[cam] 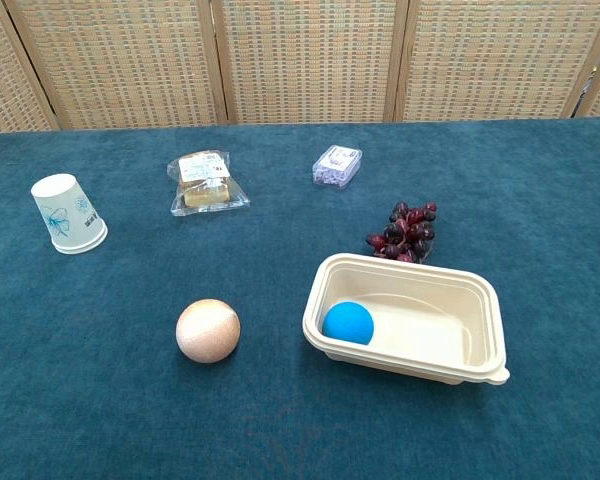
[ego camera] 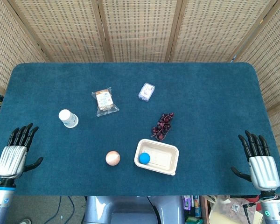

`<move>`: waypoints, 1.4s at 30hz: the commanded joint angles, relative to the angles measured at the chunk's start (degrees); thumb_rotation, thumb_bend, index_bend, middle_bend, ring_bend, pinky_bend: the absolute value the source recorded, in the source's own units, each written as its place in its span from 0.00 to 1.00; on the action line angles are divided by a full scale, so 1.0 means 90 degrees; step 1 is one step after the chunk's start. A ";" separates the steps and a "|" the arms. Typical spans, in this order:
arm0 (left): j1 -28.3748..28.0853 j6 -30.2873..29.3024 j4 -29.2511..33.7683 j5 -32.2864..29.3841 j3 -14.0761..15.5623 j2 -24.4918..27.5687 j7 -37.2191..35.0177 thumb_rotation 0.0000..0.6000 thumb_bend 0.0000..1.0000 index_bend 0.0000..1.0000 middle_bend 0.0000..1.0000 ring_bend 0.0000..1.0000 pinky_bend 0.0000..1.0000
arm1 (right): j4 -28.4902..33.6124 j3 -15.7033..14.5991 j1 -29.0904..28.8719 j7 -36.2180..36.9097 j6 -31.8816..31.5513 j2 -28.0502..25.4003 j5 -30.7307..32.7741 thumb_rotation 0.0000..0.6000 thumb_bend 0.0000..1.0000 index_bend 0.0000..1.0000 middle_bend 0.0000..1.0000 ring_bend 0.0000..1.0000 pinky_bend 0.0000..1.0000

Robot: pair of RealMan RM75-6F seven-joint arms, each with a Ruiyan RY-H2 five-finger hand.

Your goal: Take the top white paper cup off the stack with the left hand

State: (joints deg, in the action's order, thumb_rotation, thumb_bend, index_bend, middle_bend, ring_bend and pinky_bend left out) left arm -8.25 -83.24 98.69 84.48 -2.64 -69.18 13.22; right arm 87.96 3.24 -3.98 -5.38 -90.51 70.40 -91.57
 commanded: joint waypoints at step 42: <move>-0.2274 0.3072 0.0869 -0.3297 -0.1391 0.1408 0.0909 1.00 0.24 0.18 0.00 0.00 0.00 | -0.0163 0.0090 -0.0017 0.0311 0.0253 -0.0022 0.0344 1.00 0.04 0.00 0.00 0.00 0.00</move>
State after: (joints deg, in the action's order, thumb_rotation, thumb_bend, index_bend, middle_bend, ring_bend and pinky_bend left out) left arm -25.81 -58.73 106.78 58.99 -13.74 -57.74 19.60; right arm 86.52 4.04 -4.13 -2.61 -88.24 70.21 -88.48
